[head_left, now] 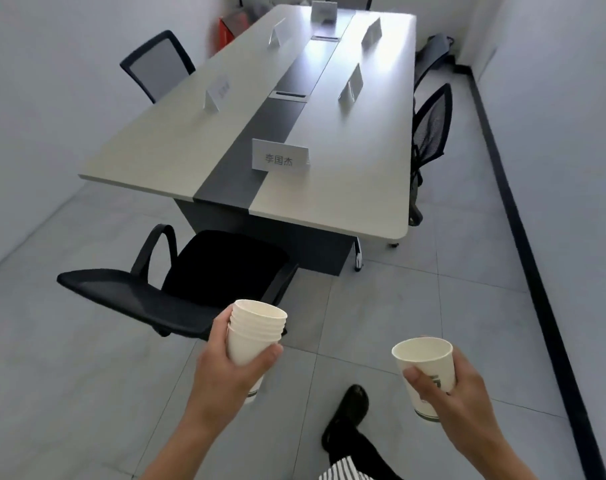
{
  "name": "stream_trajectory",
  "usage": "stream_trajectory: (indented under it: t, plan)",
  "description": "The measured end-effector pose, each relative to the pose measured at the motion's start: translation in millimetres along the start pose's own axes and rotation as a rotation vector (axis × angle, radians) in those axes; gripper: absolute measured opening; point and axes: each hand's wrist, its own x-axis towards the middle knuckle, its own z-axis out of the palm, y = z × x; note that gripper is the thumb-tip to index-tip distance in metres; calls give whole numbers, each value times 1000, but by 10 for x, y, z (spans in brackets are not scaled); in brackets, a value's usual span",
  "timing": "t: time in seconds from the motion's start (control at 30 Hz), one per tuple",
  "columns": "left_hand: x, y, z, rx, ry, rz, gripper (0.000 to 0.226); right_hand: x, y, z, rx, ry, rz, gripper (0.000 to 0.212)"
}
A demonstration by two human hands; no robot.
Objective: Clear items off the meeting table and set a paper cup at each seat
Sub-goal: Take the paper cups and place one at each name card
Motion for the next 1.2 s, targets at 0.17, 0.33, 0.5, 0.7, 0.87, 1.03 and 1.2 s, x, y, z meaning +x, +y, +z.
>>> stream_trajectory:
  t: [0.17, 0.33, 0.5, 0.7, 0.87, 1.03, 1.2]
  plan:
    - [941, 156, 373, 2, -6, 4, 75, 1141, -26, -137, 44, 39, 41, 59]
    - [1841, 442, 577, 10, 66, -5, 80, 2367, -362, -69, 22, -31, -3, 57]
    - [2427, 481, 742, -17, 102, -59, 79, 3418, -729, 186, -62, -132, -56, 56]
    - [3208, 390, 768, -36, 116, -114, 78, 4639, -1125, 686, -165, -163, -113, 58]
    - [4112, 349, 649, -95, 154, -144, 76, 5613, -1452, 1203, -103, -177, -93, 55]
    - [4990, 358, 520, -123, 161, -157, 73, 6618, -1661, 1800, -136, -150, -90, 60]
    - [5508, 340, 305, -120, 179, -203, 68, 7309, -1543, 2489, -226, -163, -25, 68]
